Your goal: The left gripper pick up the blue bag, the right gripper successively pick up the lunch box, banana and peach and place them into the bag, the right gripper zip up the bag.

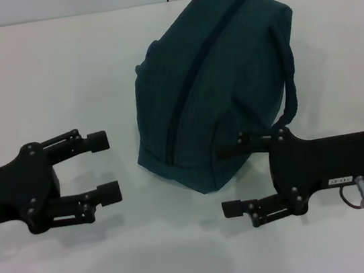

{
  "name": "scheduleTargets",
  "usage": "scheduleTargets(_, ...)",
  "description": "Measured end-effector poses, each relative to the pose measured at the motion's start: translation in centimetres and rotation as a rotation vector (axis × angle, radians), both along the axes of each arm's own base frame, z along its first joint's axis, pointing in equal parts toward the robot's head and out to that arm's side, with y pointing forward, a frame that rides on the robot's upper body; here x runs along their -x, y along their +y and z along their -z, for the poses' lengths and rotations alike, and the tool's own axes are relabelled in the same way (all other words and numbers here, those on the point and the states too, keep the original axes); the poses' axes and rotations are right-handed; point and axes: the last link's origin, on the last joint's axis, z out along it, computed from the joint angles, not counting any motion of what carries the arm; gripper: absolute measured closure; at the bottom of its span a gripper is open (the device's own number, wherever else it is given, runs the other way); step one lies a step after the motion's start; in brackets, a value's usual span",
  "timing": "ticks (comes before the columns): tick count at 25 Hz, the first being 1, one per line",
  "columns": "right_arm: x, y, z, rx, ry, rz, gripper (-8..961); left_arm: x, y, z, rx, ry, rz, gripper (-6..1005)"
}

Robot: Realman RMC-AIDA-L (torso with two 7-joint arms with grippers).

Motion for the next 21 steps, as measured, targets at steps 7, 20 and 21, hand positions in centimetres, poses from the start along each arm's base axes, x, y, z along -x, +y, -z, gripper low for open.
scheduleTargets(7, 0.12, 0.31, 0.06, -0.005, -0.008, 0.004, 94, 0.19, -0.47, 0.44, 0.023, 0.006, -0.005, 106)
scheduleTargets(20, -0.14, 0.73, -0.48, -0.020, 0.000, 0.041, 94, 0.19, -0.64, 0.57, 0.017, 0.004, 0.008, 106)
scheduleTargets(21, -0.13, 0.78, -0.54, -0.021, 0.002, 0.043, 94, 0.16, -0.61, 0.57, 0.017, 0.004, 0.010, 106)
